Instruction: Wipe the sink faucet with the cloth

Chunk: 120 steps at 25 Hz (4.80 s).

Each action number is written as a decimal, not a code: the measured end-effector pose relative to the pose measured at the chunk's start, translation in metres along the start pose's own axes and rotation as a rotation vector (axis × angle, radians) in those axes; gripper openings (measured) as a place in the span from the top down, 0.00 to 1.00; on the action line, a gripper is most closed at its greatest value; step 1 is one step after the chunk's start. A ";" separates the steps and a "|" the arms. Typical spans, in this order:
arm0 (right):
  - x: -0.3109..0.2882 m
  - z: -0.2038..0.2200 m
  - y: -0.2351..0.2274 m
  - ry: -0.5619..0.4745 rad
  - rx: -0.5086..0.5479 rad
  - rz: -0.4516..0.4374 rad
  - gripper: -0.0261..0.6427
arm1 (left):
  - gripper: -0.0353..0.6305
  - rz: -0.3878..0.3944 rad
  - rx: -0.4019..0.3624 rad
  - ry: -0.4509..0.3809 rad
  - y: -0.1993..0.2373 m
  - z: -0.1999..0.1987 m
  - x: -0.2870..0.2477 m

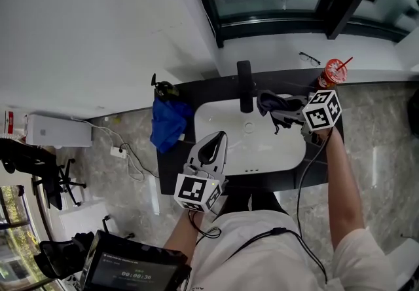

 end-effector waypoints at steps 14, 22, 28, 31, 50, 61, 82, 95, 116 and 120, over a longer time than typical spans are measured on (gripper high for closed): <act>-0.046 -0.024 0.046 0.245 0.394 -0.010 0.82 | 0.96 -0.021 0.008 -0.019 -0.001 -0.001 0.008; -0.066 -0.051 0.026 0.342 0.438 0.078 0.81 | 0.96 -0.015 0.013 -0.016 -0.001 -0.001 0.005; -0.068 -0.066 0.006 0.230 0.392 0.171 0.82 | 0.96 -0.018 0.012 -0.013 0.002 -0.002 0.006; -0.065 -0.068 -0.007 0.164 0.355 0.226 0.81 | 0.96 -0.022 0.010 -0.012 0.003 -0.001 0.006; 0.003 -0.021 0.015 0.042 0.337 0.092 0.81 | 0.96 0.009 0.000 -0.009 0.000 -0.001 0.000; -0.049 -0.026 0.049 0.317 0.506 -0.021 0.81 | 0.96 -0.011 0.009 -0.007 0.003 0.000 0.004; -0.043 -0.054 -0.025 0.092 0.276 0.311 0.81 | 0.96 -0.019 0.008 -0.007 0.009 -0.004 -0.002; -0.006 -0.031 0.031 0.138 0.292 -0.103 0.81 | 0.96 0.013 -0.001 0.004 0.008 0.000 -0.006; -0.066 -0.069 0.000 0.224 0.342 0.179 0.81 | 0.96 -0.001 0.003 0.002 0.007 -0.001 -0.002; -0.059 -0.063 -0.015 0.147 0.260 0.222 0.81 | 0.96 0.000 0.000 0.006 0.007 -0.001 -0.003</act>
Point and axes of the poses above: the fingertips, and each gripper's own axes: x backward along the fingers, y to its left, z out of its underside, the point moved 7 cm from there along x, backward along the fingers, and after that the axes turned 14 degrees about z, right-handed, at the moved point
